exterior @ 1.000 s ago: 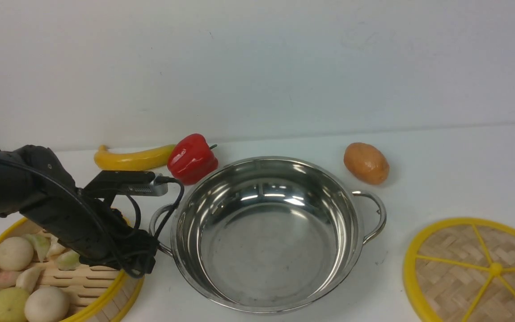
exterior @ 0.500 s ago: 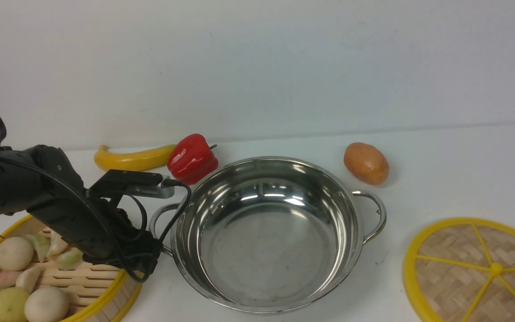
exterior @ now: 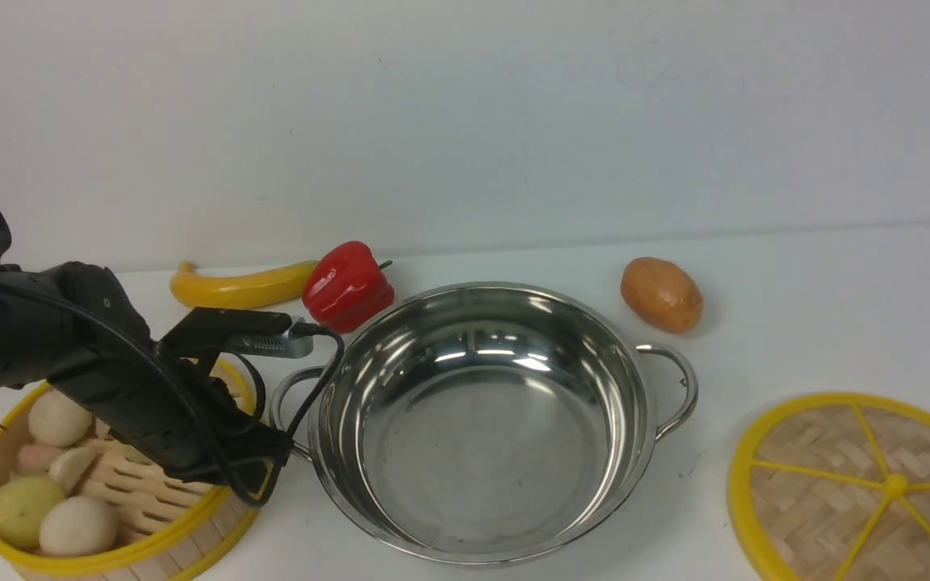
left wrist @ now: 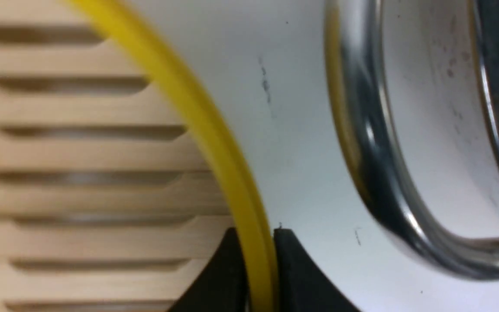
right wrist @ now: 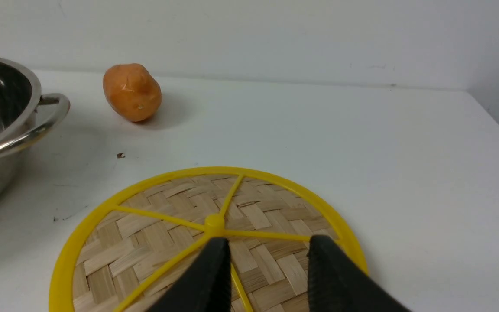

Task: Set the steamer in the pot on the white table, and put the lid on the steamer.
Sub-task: 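Grasp the rim of the steamer basket holding the buns with the left gripper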

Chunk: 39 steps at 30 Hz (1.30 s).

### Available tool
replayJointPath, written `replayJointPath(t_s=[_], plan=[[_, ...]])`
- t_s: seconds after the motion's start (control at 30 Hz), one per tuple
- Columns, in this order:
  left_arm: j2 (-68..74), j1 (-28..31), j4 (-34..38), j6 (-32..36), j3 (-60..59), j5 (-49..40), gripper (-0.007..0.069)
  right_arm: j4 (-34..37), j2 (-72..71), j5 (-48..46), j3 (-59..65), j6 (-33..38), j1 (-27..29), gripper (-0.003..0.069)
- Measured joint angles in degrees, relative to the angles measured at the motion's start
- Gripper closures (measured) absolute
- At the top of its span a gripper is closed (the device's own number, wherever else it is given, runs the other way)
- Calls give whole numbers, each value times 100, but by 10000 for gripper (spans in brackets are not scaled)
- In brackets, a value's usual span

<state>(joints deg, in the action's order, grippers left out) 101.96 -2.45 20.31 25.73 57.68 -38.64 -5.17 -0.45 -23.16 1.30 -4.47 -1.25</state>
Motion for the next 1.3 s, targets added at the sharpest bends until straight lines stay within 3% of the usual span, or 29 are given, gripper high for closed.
replayJointPath(t_s=[0.3,0.67,0.9,1.3], plan=[[0,-5,-104,-62,5,57,587,0,0,0,0,0,0,418],[0,-5,-636,-1057,28,-61,591,0,0,0,0,0,0,418],[-42,-5,-899,-1286,41,-327,594,0,0,0,0,0,0,418],[-295,-5,-1072,-1406,817,-1985,594,0,0,0,0,0,0,418]])
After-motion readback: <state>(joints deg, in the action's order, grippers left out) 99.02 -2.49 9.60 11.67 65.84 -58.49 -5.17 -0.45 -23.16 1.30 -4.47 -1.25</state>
